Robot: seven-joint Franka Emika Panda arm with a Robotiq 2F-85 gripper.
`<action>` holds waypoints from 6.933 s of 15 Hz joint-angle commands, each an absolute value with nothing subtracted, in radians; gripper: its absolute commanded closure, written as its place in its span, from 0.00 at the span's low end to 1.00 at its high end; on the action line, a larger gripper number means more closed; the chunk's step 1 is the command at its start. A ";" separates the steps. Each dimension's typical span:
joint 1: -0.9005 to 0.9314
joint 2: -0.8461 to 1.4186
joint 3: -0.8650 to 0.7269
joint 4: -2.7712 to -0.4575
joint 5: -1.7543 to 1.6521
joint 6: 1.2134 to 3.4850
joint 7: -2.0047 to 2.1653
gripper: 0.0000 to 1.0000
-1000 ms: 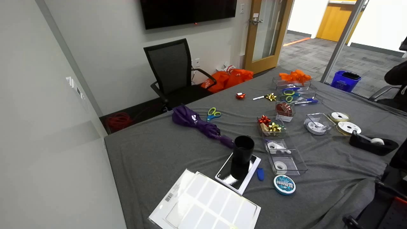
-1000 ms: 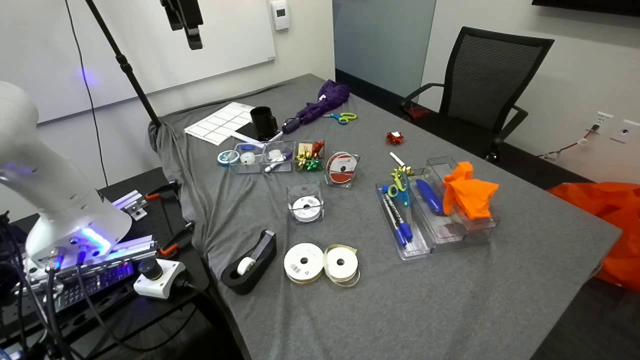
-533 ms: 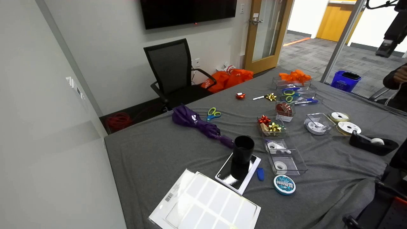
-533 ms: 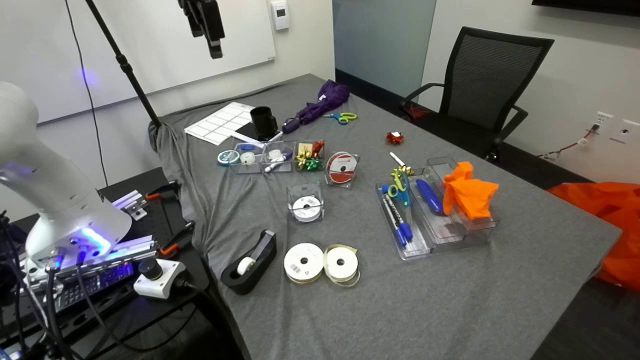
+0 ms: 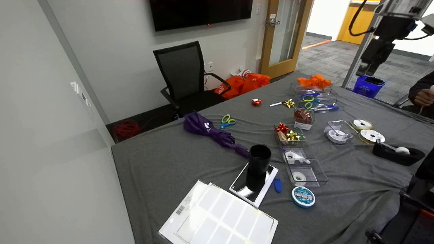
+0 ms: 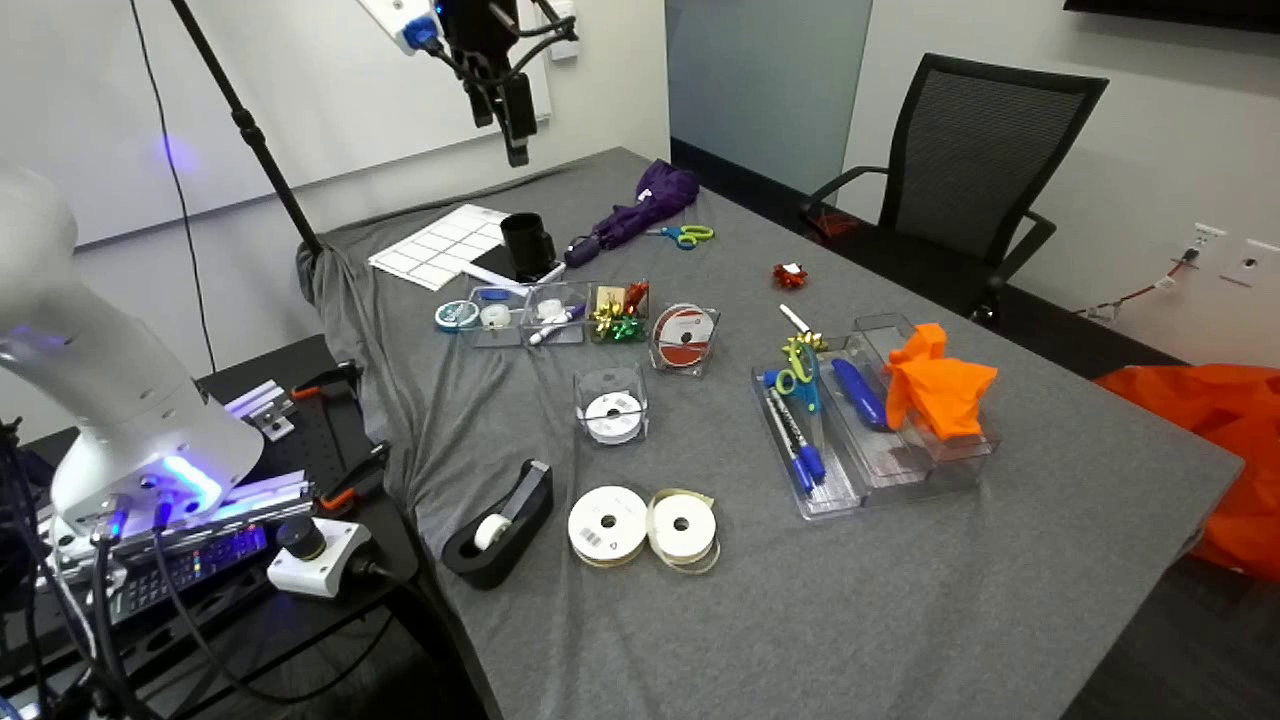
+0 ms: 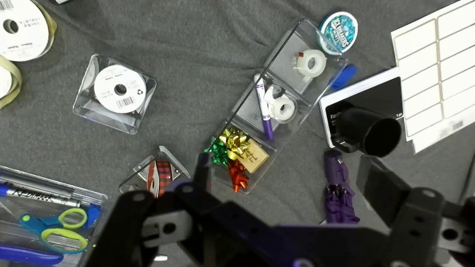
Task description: Move the yellow decoration to the table
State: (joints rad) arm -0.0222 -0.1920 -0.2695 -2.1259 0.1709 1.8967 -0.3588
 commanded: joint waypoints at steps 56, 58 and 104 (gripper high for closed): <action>-0.145 0.647 0.007 -1.825 0.206 2.367 -0.253 0.42; -0.144 0.657 0.007 -1.817 0.204 2.371 -0.249 0.43; -0.226 0.346 -0.059 -1.824 0.239 2.275 -0.242 1.00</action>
State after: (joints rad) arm -0.2285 0.3461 -0.0546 -1.8269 0.2378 2.2779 -0.2412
